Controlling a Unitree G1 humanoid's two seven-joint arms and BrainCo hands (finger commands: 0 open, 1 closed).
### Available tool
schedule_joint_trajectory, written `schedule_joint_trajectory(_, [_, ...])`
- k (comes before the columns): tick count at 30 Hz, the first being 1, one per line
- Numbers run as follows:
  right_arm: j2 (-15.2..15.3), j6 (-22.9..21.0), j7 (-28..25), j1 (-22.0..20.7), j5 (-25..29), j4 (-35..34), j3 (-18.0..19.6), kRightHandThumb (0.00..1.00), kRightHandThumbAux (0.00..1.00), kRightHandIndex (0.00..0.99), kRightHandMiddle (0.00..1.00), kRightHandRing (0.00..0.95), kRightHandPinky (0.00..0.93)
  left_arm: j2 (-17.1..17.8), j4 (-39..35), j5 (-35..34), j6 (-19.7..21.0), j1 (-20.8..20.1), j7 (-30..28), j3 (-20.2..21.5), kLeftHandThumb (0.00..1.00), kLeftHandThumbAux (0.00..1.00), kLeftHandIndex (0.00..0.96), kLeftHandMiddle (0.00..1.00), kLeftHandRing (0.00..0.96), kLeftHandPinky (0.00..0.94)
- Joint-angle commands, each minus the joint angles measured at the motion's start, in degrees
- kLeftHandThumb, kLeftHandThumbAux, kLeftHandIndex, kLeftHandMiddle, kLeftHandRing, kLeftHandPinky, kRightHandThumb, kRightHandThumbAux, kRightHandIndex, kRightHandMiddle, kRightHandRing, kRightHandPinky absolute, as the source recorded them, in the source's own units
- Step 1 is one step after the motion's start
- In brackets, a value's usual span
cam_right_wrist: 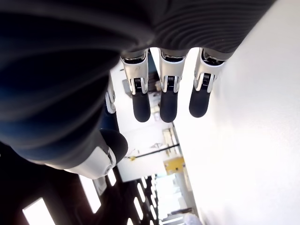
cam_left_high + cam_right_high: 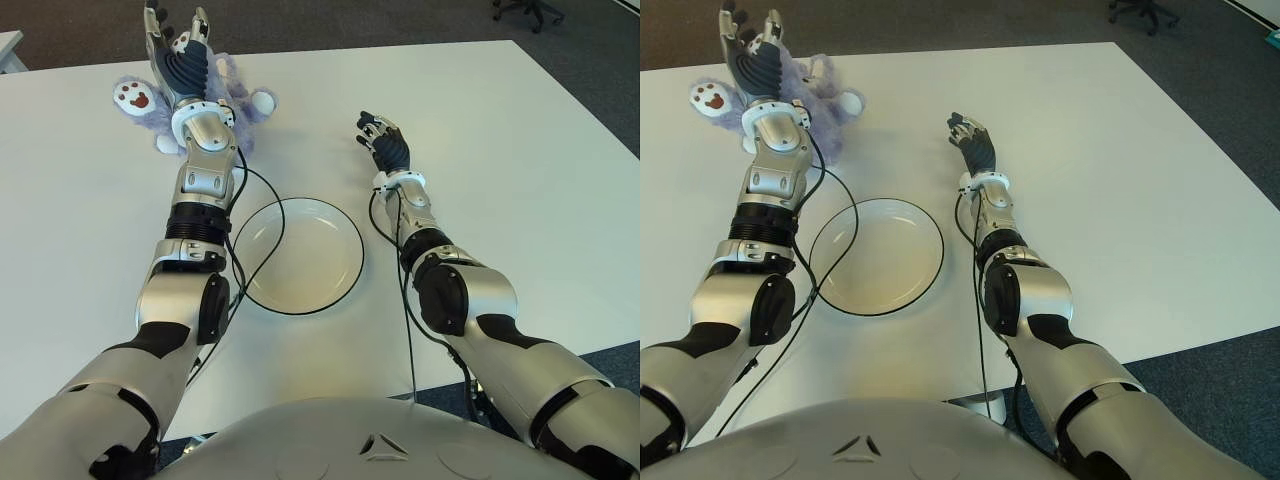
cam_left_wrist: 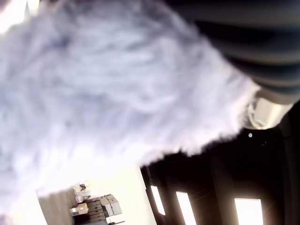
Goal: Put the doll into the plate.
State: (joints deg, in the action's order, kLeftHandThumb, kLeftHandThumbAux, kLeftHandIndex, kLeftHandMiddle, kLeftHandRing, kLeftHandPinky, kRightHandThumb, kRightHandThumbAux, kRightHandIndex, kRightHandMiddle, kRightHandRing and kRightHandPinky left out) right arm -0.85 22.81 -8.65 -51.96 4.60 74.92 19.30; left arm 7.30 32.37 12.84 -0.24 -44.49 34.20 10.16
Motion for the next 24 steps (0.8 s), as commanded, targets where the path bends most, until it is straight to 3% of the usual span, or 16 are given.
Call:
schedule_joint_trajectory(1, [-0.49, -2.31, 0.55, 3.12, 0.19, 2.16, 0.37, 0.705, 0.733, 0.4, 0.155, 0.128, 0.168, 0.26, 2.04, -0.75, -0.07, -0.74, 0.11, 0.06, 0.306, 0.392, 0.042, 0.159, 0.157, 0.164])
schedule_joint_trajectory(24, [-0.43, -2.97, 0.92, 2.8, 0.1, 2.19, 0.33, 0.704, 0.732, 0.4, 0.166, 0.137, 0.169, -2.63, 1.23, -3.91, -0.89, -0.07, 0.84, 1.38, 0.364, 0.459, 0.007, 0.099, 0.1, 0.118])
